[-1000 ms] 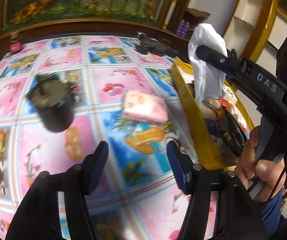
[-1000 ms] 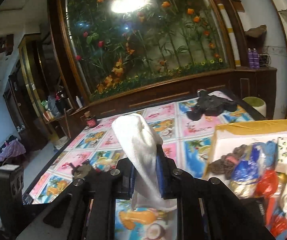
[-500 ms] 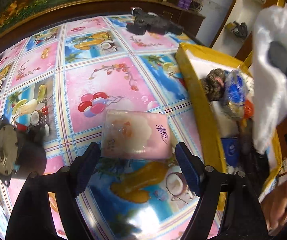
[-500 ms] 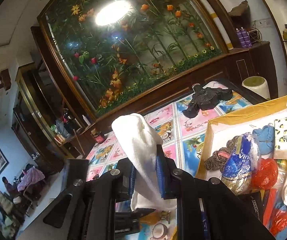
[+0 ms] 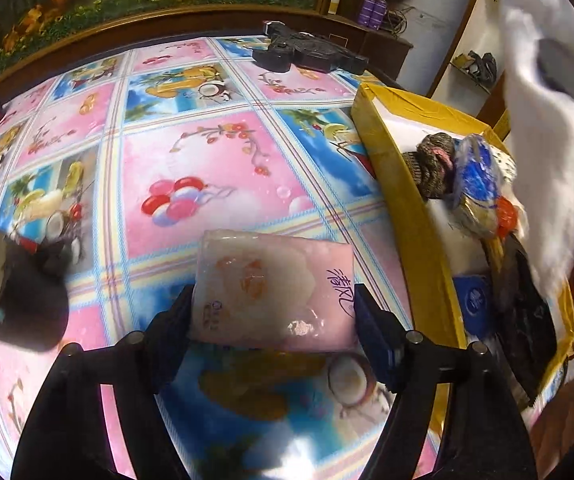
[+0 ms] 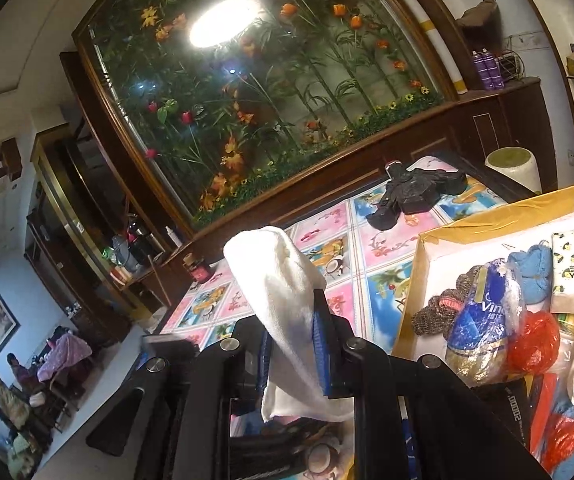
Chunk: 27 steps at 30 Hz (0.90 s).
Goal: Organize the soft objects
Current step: 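Grasp the pink tissue pack with the left gripper while the right holds the towel raised, then lift the pink pack with the left gripper while the right holds the white towel aloft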
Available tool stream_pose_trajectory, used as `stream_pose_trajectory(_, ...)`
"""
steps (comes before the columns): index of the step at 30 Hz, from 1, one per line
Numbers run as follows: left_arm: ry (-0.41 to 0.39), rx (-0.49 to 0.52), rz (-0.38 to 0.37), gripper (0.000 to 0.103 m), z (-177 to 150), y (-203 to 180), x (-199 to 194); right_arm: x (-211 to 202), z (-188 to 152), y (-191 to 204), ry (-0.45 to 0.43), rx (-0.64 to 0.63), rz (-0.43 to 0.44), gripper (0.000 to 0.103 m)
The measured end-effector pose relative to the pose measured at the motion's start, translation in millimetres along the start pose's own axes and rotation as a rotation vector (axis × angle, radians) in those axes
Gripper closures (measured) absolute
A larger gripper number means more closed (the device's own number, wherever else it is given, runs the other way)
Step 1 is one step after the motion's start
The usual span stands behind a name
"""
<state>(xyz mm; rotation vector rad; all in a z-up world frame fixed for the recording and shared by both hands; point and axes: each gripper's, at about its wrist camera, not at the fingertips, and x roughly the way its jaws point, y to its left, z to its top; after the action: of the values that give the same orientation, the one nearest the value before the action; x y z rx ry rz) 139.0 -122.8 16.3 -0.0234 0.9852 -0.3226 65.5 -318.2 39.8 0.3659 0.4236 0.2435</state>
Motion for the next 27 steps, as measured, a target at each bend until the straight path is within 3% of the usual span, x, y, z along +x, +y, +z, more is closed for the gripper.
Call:
stream_pose_trajectory(9, -0.015, -0.057, -0.046, 0.029, -50, 17, -33, 5, 0, 12, 0.042, -0.027, -0.009, 0.085)
stream_pose_trajectory(15, -0.051, -0.042, -0.008, 0.029, -75, 16, -48, 10, -1, 23, 0.072, -0.057, -0.009, 0.085)
stream_pose_trajectory(27, -0.174, -0.041, 0.027, 0.029, -79, 21, -69, 15, 1, 39, 0.103, -0.128, -0.011, 0.085)
